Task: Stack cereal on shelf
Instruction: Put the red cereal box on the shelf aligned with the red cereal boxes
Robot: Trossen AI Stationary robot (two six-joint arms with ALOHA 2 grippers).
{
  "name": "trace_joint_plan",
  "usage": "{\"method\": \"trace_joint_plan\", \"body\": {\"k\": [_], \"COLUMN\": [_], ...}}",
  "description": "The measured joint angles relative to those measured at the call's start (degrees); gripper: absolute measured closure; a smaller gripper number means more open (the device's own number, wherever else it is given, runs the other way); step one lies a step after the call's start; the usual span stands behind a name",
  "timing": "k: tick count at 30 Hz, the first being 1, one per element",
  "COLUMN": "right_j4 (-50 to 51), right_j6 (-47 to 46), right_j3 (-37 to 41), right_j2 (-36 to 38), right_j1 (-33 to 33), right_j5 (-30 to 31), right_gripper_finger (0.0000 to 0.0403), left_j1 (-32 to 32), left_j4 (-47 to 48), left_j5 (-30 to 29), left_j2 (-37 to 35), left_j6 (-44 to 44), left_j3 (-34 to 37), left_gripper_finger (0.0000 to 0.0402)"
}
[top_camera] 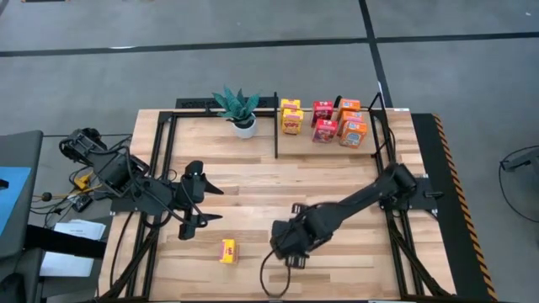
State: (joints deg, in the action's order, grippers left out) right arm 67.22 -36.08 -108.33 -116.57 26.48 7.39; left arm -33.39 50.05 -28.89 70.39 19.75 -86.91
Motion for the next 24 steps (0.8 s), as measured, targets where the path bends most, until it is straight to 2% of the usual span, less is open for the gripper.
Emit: {"method": "trace_joint_plan", "body": {"k": [6,11,14,17,20,24], "right_j4": [7.5,14.3,15.0,11.8,6.4,0.1], "right_j6": [9.9,20.3,26.6,30.8,33.6,39.6], "right_j3": [0.0,0.0,0.9,7.1,17.9,30.7], "right_j2": [6.8,12.9,15.9,20.5,27.0,35.2], "right_j1": [-4.6,-10.2,-13.9,-17.8,-21.8,-27.5], "right_j5": [3.2,7.8,9.9,9.4,6.4,6.1], "right_gripper_finger": [0.0231,0.0236,0.024,0.0239,0.0234,0.0231], "left_j1": [0.0,0.0,0.0,0.0,0.0,0.1], "left_j4": [1.1,1.9,2.2,2.2,2.2,2.2], "left_j5": [-0.5,-1.9,-3.0,-4.8,-7.1,-11.0], "left_j2": [0.0,0.0,0.0,0.0,0.0,0.0], "left_j6": [0.0,-0.1,-0.4,-0.7,-0.9,-1.7], "left_j3": [0.0,0.0,0.0,0.0,0.0,0.0], "left_gripper_finger": [0.0116,0.0116,0.0116,0.0116,0.0116,0.0116]}}
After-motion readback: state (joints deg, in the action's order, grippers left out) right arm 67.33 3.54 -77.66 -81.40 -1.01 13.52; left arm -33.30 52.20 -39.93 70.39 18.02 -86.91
